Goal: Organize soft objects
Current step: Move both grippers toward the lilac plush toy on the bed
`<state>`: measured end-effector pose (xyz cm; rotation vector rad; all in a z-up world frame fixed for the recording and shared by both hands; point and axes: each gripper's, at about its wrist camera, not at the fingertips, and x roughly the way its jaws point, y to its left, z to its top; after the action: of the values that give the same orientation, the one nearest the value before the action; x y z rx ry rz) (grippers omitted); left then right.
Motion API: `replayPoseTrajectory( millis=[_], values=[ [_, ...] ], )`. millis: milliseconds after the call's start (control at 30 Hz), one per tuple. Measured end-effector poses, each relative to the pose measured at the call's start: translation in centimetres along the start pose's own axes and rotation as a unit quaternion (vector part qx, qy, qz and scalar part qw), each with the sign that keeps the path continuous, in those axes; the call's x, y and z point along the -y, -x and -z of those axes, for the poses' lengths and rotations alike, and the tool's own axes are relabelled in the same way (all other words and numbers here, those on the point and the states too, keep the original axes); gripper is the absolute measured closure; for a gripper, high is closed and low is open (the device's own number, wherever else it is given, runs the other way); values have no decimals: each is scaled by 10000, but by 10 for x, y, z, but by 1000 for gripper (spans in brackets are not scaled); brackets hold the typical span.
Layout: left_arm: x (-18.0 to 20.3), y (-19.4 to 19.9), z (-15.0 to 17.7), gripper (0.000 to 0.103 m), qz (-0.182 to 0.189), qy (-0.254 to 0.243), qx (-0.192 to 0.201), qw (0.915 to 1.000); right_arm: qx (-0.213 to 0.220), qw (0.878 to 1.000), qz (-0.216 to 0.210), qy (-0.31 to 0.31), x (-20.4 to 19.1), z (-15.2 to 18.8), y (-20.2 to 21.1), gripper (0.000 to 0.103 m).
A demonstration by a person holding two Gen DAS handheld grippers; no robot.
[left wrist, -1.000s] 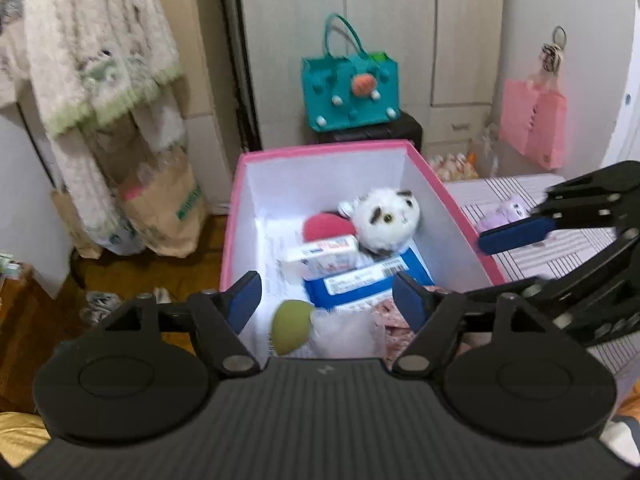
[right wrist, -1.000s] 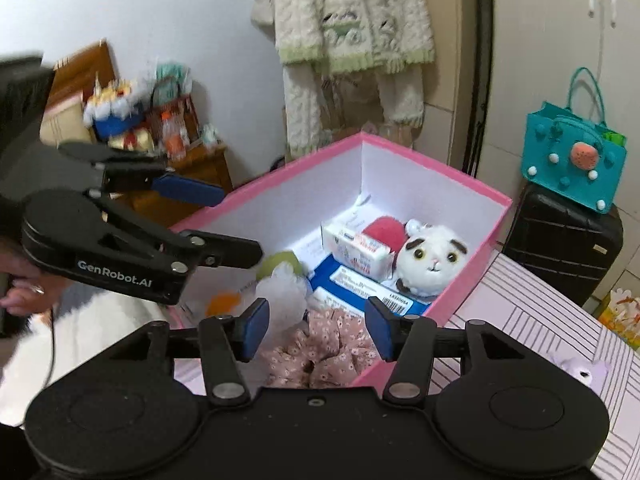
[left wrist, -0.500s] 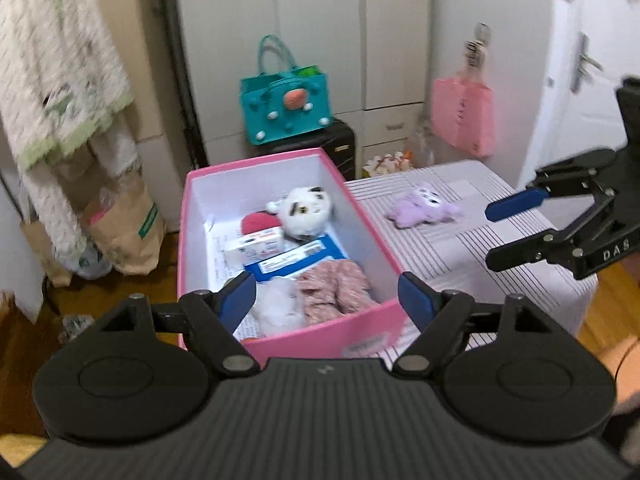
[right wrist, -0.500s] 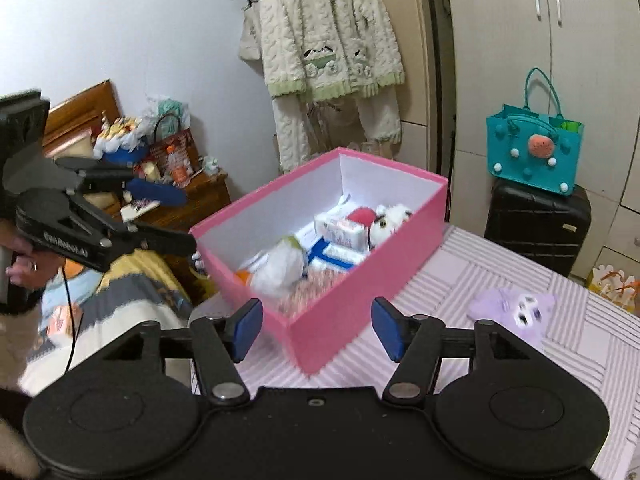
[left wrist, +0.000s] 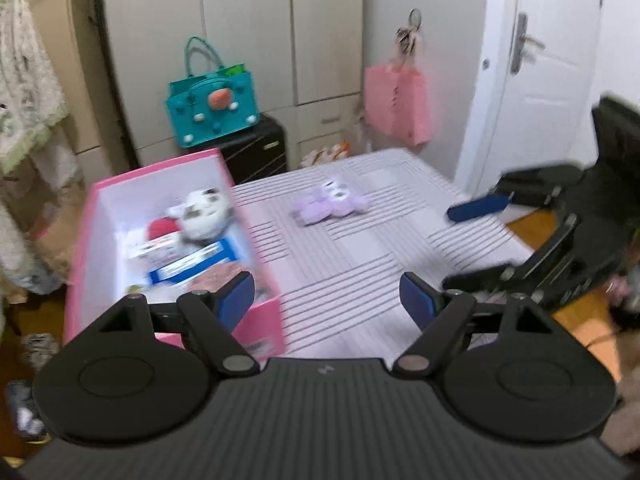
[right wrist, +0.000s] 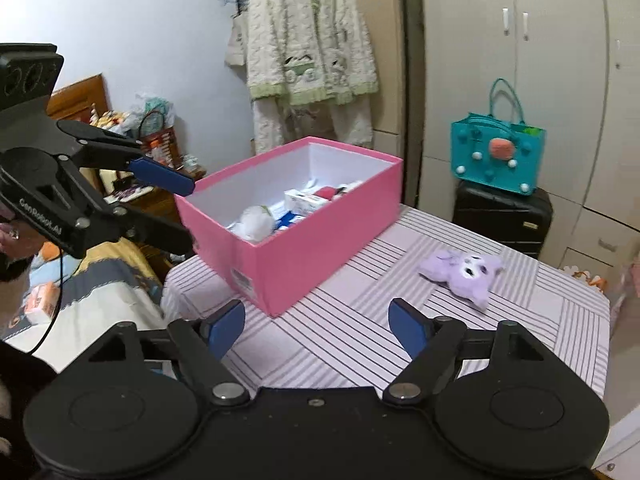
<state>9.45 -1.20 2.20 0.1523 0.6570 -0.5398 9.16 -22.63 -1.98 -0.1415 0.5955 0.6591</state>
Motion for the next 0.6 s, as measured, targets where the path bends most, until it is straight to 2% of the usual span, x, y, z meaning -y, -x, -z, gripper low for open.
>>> replayPoseTrajectory(
  millis=[100, 233, 300, 433, 500, 600],
  values=[
    [5, -24, -4, 24, 323, 237, -67, 9992, 74, 9998, 113, -124, 16, 15, -9, 20],
    [18, -57, -7, 24, 464, 340, 2, 9983, 108, 9991, 301, -288, 43, 32, -25, 20],
    [20, -70, -7, 19, 577, 612, 105, 9964, 161, 9988, 371, -292, 54, 39, -31, 20],
    [23, -98, -9, 18, 858, 1074, 110, 9904, 161, 9983, 505, -259, 78, 48, -45, 20],
    [26, -114, -12, 17, 826, 1138, 125, 9900, 178, 9980, 547, -243, 89, 48, -52, 20],
    [32, -132, -13, 16, 481, 1053, 330, 9927, 326, 9976, 521, -309, 107, 47, -62, 20]
  ],
)
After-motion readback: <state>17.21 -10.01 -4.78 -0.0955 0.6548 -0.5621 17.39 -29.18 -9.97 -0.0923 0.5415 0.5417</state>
